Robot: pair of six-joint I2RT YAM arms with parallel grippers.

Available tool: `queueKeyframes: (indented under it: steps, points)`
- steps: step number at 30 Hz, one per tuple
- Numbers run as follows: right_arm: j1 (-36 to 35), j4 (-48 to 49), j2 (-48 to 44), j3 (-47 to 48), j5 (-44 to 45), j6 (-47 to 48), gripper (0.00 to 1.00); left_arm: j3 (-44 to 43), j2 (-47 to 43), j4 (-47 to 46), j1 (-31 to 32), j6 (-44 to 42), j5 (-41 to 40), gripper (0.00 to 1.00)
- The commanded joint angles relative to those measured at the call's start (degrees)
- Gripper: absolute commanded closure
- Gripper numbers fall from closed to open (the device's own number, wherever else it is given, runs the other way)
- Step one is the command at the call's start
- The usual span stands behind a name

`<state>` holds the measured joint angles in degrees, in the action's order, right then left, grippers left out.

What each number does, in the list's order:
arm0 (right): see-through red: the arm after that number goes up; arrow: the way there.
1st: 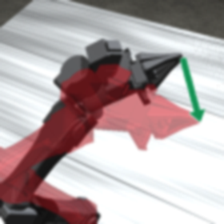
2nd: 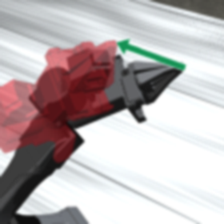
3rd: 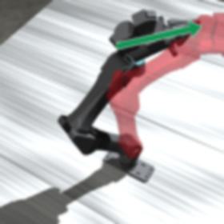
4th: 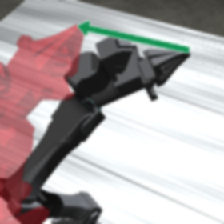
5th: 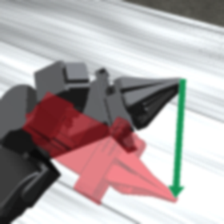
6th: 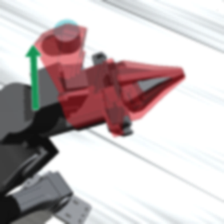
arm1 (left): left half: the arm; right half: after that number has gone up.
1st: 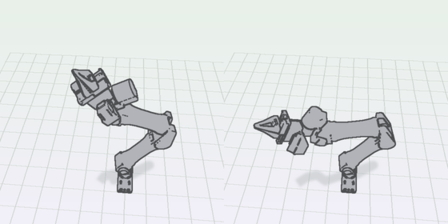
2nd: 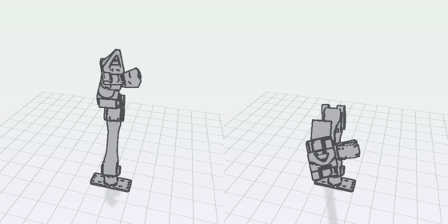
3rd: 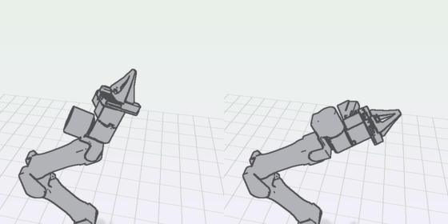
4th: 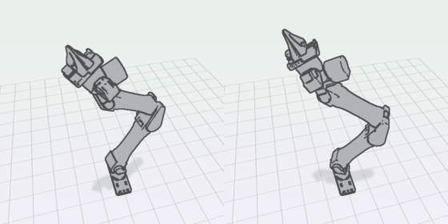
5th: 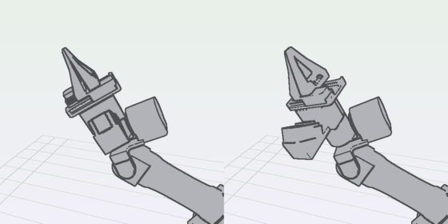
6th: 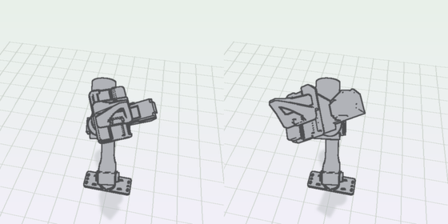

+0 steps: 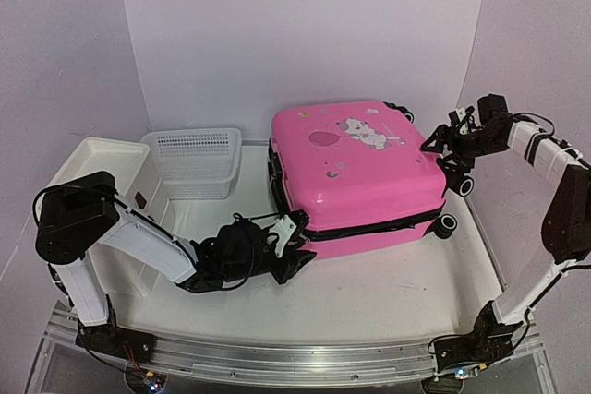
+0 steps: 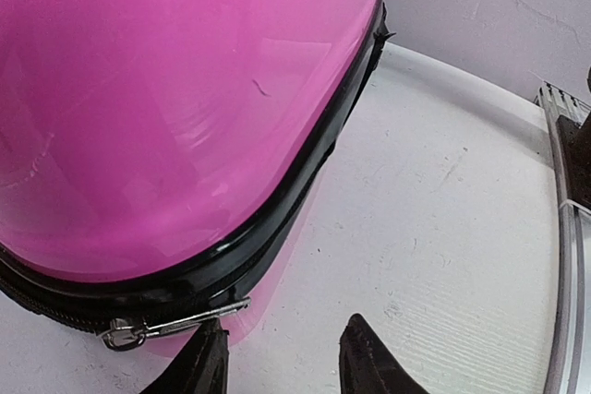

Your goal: Open, take out, and arrange the luggage

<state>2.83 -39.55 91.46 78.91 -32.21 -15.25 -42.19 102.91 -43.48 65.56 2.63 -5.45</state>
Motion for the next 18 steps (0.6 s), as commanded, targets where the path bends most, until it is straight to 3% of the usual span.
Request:
queueKeyframes:
  steps: [1, 6, 9, 12, 18]
  points:
    - [-2.5, -11.2, 0.9, -3.6, -5.2, -1.9, 0.14, -4.3, -5.9, -12.4, -0.6, -1.3, -3.3, 0.57]
    - [-2.5, -11.2, 0.9, -3.5, -5.3, -2.1, 0.14, -4.1, -6.4, -12.2, -0.7, -0.4, -6.2, 0.55]
    - [-2.6, -11.2, 0.8, -3.6, -5.2, -2.2, 0.14, -3.5, -6.4, -11.4, -0.6, 4.2, -11.0, 0.43]
    - [-2.5, -11.2, 0.7, -3.5, -5.0, -2.1, 0.14, -1.6, -6.7, -10.7, -0.7, 7.1, -13.3, 0.37]
    - [-2.5, -11.3, 0.4, -3.6, -4.5, -1.5, 0.14, 3.4, -12.3, -1.6, -0.8, 11.7, -9.6, 0.33]
